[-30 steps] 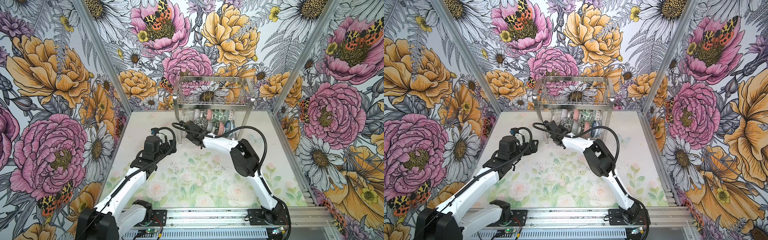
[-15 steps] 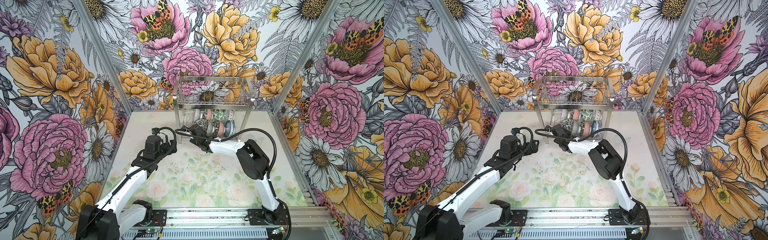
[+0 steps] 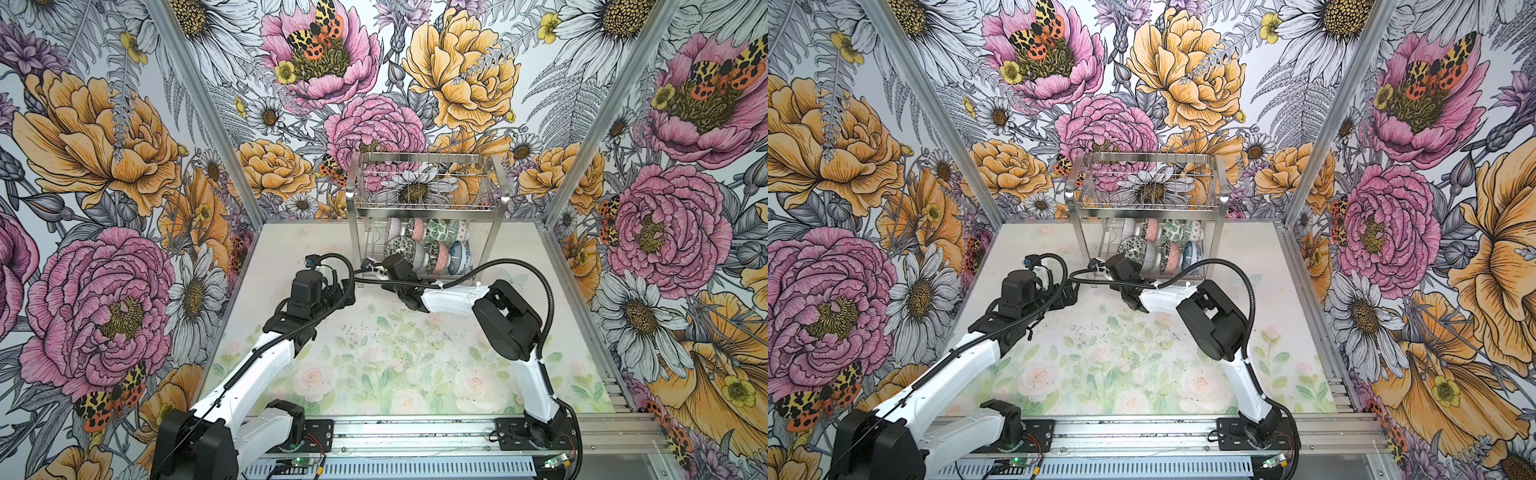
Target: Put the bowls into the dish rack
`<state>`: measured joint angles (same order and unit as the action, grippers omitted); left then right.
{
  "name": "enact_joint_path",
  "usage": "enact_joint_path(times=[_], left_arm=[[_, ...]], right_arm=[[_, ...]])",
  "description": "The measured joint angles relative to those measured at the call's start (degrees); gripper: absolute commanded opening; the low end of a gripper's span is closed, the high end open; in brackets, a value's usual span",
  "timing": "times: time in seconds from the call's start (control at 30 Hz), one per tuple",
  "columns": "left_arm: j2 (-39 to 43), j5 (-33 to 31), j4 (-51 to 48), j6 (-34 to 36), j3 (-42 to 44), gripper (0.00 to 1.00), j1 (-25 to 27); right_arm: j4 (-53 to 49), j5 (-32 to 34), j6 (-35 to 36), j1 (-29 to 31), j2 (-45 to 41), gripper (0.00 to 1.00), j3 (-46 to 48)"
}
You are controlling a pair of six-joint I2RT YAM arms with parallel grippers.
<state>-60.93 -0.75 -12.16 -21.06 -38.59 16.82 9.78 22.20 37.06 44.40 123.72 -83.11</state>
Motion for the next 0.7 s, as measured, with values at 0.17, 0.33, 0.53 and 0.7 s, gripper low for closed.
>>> enact_joint_path(times=[0.17,0.33,0.53,0.7], left_arm=[[0.00,0.00,0.00,0.00,0.00,0.98,0.31],[0.00,0.00,0.00,-0.02,0.00,0.99,0.31],[0.00,0.00,-0.02,-0.17,0.00,0.99,0.70],[0.04,0.94,-1.20,-0.13,-0.70,0.99,0.66]], right_arm=[[3.82,-1.99,1.77,0.33,-2.25,0.00,2.25],[6.16,-3.56,2.51,0.33,-4.63,0.00,3.80],[5.60,-6.34,3.34,0.92,-8.96,0.00,6.99],[2.23,-9.90,6.05,2.97,-17.81,0.00,14.23]])
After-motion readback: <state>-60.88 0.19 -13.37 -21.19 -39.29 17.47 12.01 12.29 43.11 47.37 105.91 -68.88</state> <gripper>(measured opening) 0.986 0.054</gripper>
